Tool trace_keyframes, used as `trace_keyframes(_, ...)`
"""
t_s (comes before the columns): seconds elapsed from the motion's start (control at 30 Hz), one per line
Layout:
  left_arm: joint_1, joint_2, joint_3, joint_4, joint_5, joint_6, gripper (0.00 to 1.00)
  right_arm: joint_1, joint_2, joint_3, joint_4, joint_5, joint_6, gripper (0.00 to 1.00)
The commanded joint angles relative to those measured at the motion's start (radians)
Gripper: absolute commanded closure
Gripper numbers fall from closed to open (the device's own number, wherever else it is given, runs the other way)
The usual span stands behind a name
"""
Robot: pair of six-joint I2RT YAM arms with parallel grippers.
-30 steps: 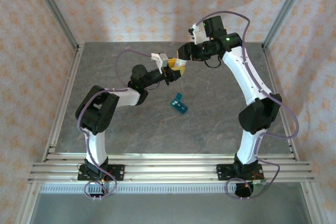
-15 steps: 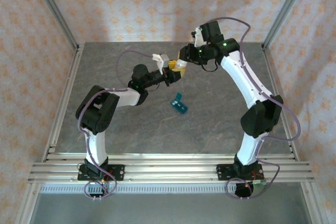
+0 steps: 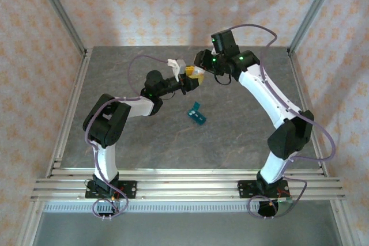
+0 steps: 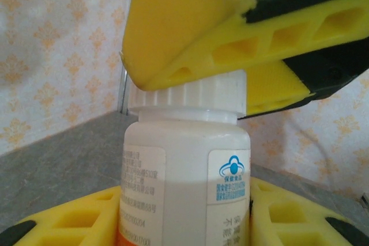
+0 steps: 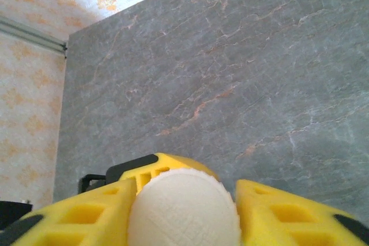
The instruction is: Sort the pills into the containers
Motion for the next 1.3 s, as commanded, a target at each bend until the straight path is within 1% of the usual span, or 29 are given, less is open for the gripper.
trace_keyframes(0.0,-0.005,-0.036,0.041,0.132,-0.010,0.003,1.00,-0.042,0.023,0.091,-0.093,-0.040,-0.065,0.37)
trace_keyframes(0.03,-0.005,-0.037,0.041,0.130,-0.009,0.002,1.00,-0.048,0.026,0.125,-0.120,-0.055,-0.097,0.32)
trace_keyframes(0.1,-0.006,-0.036,0.041,0.131,-0.009,0.001,1.00,-0.060,0.020,0.160,-0.149,-0.075,-0.156,0.24)
trace_keyframes(0.17,-0.006,-0.036,0.045,0.132,-0.006,-0.001,1.00,-0.076,0.007,0.165,-0.148,-0.125,-0.211,0.19)
trace_keyframes(0.23,-0.006,-0.036,0.046,0.132,-0.003,-0.001,1.00,-0.097,0.010,0.178,-0.163,-0.186,-0.273,0.18)
trace_keyframes(0.37,-0.006,-0.036,0.046,0.130,0.002,0.000,1.00,-0.126,0.045,0.218,-0.235,-0.351,-0.472,0.18)
trace_keyframes(0.43,-0.005,-0.037,0.045,0.131,0.005,-0.003,1.00,-0.126,0.064,0.240,-0.291,-0.372,-0.568,0.19)
trace_keyframes(0.5,-0.005,-0.039,0.044,0.128,0.013,-0.004,1.00,-0.126,0.075,0.240,-0.309,-0.370,-0.610,0.21)
trace_keyframes(0.77,-0.003,-0.039,0.040,0.128,0.026,-0.015,1.00,-0.127,0.097,0.252,-0.291,-0.426,-0.603,0.29)
trace_keyframes(1.0,-0.003,-0.039,0.034,0.128,0.028,-0.015,1.00,-0.127,0.099,0.272,-0.283,-0.425,-0.594,0.31)
trace_keyframes(1.27,-0.004,-0.040,0.031,0.129,0.028,-0.016,1.00,-0.126,0.107,0.301,-0.277,-0.424,-0.573,0.35)
